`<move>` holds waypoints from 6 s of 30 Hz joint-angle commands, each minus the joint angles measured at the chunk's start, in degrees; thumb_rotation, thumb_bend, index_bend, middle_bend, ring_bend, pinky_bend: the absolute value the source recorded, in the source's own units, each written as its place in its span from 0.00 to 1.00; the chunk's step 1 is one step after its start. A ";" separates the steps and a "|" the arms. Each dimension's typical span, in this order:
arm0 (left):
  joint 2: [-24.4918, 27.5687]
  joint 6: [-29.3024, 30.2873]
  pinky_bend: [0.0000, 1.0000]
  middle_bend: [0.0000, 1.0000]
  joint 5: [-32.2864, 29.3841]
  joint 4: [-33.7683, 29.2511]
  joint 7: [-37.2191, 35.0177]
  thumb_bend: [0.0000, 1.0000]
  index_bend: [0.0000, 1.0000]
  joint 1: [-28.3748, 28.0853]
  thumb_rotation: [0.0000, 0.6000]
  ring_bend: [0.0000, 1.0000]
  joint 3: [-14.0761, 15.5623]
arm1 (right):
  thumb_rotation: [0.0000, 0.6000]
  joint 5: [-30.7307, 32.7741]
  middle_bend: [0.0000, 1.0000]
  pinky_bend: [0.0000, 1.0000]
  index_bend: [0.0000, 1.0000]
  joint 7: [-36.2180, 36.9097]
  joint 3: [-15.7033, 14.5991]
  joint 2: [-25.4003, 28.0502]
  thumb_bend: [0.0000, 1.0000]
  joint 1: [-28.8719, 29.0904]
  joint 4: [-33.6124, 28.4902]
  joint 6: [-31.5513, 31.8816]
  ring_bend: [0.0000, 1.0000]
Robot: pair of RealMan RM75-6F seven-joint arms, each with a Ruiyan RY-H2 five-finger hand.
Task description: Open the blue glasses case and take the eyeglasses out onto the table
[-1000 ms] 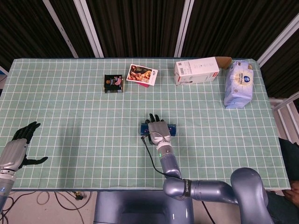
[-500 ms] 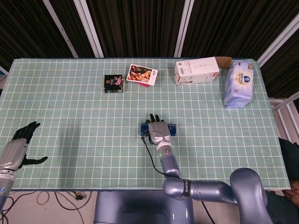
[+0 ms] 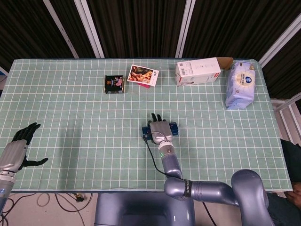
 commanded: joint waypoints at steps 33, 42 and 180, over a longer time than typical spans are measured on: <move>-0.30 1.43 0.00 0.00 0.86 0.27 0.76 0.00 0.00 0.47 1.00 0.00 0.11 | 1.00 -15.11 0.61 0.80 0.18 6.19 -3.06 9.28 0.49 -7.63 -15.33 8.16 0.70; -0.53 2.01 0.00 0.00 1.47 0.64 0.88 0.00 0.00 0.66 1.00 0.00 0.20 | 1.00 -10.36 0.95 1.00 0.18 3.71 -6.20 11.26 0.56 -9.89 -21.42 8.44 1.00; -0.93 3.29 0.00 0.00 1.63 1.56 0.59 0.00 0.00 1.29 1.00 0.00 -0.40 | 1.00 -7.17 1.00 1.00 0.35 3.52 -4.38 17.68 0.40 -15.85 -20.12 10.43 1.00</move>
